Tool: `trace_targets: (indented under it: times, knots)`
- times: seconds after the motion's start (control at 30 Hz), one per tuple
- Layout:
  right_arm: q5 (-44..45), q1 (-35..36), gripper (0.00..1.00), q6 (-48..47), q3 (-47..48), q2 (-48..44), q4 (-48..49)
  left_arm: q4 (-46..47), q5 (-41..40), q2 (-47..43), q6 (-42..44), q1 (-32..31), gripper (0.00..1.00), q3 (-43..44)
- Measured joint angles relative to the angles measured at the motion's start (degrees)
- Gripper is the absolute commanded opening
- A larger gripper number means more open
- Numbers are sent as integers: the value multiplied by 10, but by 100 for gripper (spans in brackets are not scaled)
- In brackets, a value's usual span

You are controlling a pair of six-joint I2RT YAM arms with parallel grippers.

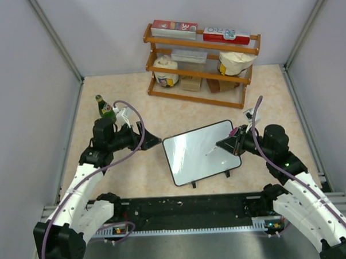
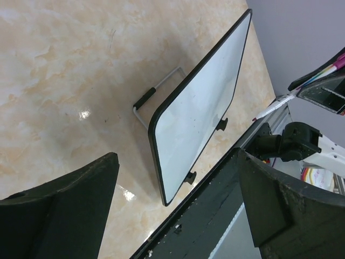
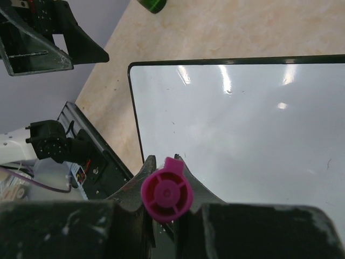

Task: Write a sentence on the whiteboard
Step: Pick up the whiteboard from the center of the board.

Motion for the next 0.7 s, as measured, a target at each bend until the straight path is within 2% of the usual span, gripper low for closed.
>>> trace_targets:
  times: [0.37,0.7]
  knots:
    - [0,0,0,-3,-4,1,26,19,-4,-3,-5,0,92,-39]
    - [0,0,0,-12,-14,16,39,22,-67,-13,-4,0,90,-50]
